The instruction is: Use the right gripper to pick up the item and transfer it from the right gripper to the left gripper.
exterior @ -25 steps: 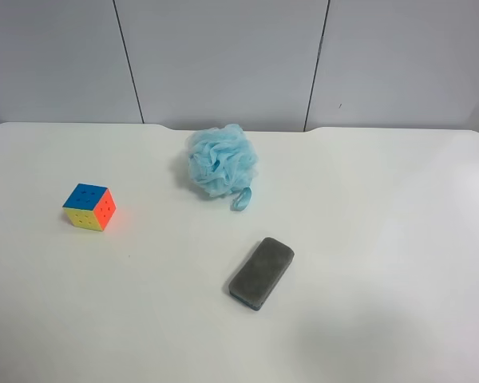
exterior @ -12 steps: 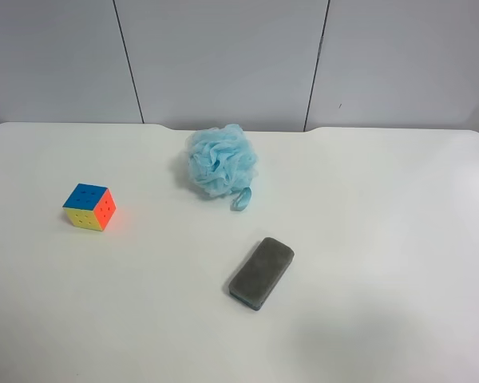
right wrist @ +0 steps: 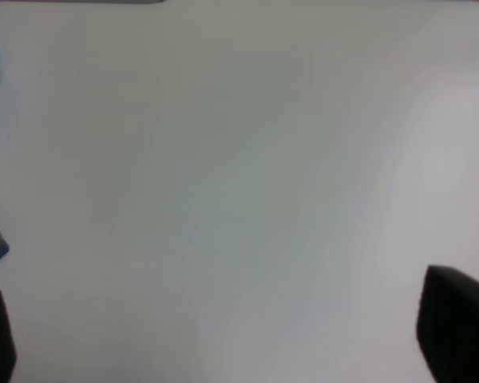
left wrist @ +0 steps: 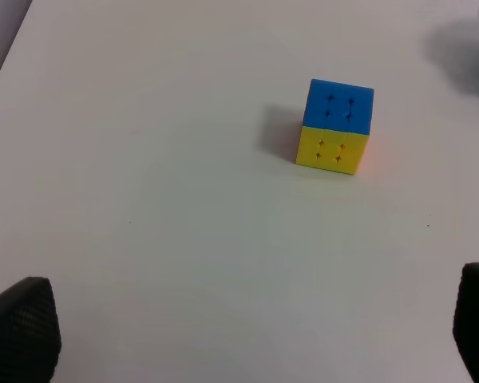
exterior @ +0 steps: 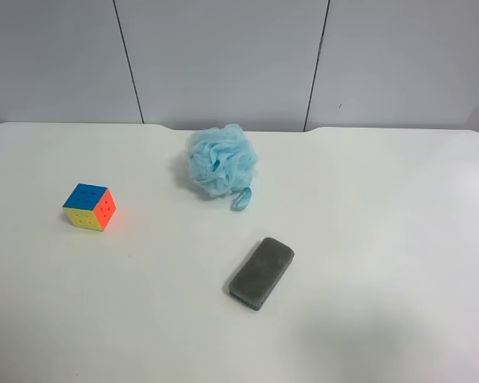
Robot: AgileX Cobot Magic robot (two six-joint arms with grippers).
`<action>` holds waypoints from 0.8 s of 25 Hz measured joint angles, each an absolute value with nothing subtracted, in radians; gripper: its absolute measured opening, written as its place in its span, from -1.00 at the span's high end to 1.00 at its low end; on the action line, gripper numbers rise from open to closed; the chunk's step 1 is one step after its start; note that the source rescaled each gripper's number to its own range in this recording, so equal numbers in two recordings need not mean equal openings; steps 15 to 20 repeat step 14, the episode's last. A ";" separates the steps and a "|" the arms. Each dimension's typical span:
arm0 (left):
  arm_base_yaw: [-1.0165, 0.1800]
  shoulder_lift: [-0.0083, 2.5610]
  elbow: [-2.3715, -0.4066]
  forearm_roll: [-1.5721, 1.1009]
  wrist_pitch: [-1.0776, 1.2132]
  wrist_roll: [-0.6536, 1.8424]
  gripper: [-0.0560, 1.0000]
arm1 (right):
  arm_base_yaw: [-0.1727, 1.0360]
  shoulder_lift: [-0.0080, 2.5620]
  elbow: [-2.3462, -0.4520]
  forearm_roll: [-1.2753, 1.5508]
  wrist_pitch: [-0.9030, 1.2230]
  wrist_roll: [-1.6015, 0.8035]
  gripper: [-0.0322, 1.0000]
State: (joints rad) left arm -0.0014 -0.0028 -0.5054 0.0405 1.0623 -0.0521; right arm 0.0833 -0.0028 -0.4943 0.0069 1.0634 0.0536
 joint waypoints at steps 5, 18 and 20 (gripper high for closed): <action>-0.001 -0.003 -0.505 0.040 1.062 -0.052 -1.00 | 0.083 -0.003 -0.494 0.007 1.063 0.054 -0.99; -0.001 -0.003 -0.505 0.040 1.062 -0.052 -1.00 | 0.083 -0.003 -0.494 0.007 1.063 0.054 -0.99; -0.001 -0.003 -0.505 0.040 1.062 -0.052 -1.00 | 0.083 -0.003 -0.494 0.007 1.063 0.054 -0.99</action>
